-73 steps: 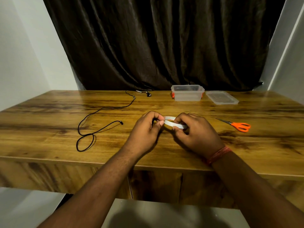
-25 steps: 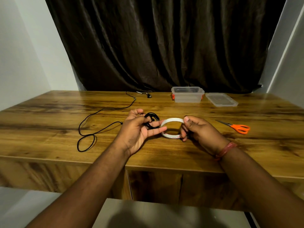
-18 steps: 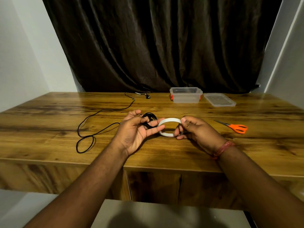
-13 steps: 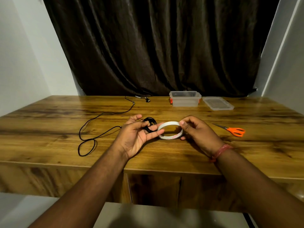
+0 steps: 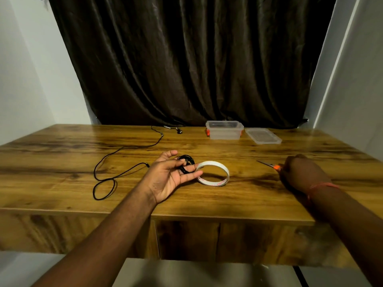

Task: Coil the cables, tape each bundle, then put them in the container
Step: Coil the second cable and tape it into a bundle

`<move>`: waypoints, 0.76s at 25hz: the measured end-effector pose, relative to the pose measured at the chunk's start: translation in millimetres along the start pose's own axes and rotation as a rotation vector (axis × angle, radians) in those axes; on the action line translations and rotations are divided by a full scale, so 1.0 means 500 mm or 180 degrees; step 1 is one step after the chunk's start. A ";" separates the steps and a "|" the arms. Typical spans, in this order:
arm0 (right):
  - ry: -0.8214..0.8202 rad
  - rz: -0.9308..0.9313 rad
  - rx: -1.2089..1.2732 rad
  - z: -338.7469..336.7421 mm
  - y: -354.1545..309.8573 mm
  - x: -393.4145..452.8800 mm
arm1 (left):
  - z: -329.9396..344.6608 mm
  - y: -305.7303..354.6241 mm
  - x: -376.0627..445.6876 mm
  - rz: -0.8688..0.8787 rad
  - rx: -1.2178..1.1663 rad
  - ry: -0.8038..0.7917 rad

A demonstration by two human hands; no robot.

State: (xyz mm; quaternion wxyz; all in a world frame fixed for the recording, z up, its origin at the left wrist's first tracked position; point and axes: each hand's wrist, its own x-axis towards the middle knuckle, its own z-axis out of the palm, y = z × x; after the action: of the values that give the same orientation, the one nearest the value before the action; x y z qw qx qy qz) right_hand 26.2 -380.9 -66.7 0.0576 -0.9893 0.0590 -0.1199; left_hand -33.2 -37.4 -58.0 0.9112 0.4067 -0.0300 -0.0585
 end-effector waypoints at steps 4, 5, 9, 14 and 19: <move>-0.0385 -0.0302 -0.0584 -0.025 -0.020 -0.005 | -0.004 0.000 0.000 -0.0023 -0.0006 -0.0023; -0.0510 -0.0409 -0.0733 -0.035 -0.028 -0.008 | -0.005 0.001 0.001 -0.0025 0.0000 -0.0037; -0.0756 -0.0477 -0.0587 -0.054 -0.055 -0.007 | -0.008 0.002 0.001 -0.0037 -0.0018 -0.0041; -0.0960 -0.0661 -0.0668 -0.068 -0.098 -0.031 | -0.011 0.004 0.003 -0.0042 -0.0037 -0.0062; -0.0717 -0.0722 -0.0628 -0.053 -0.124 -0.040 | -0.010 0.005 0.002 -0.0012 -0.0079 -0.0082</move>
State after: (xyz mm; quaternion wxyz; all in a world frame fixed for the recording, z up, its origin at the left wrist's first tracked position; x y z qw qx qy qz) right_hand 6.7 -319.8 -37.9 -0.0474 -0.9977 -0.0482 -0.0078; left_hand -31.4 -32.3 -59.7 0.9156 0.3946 -0.0403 -0.0658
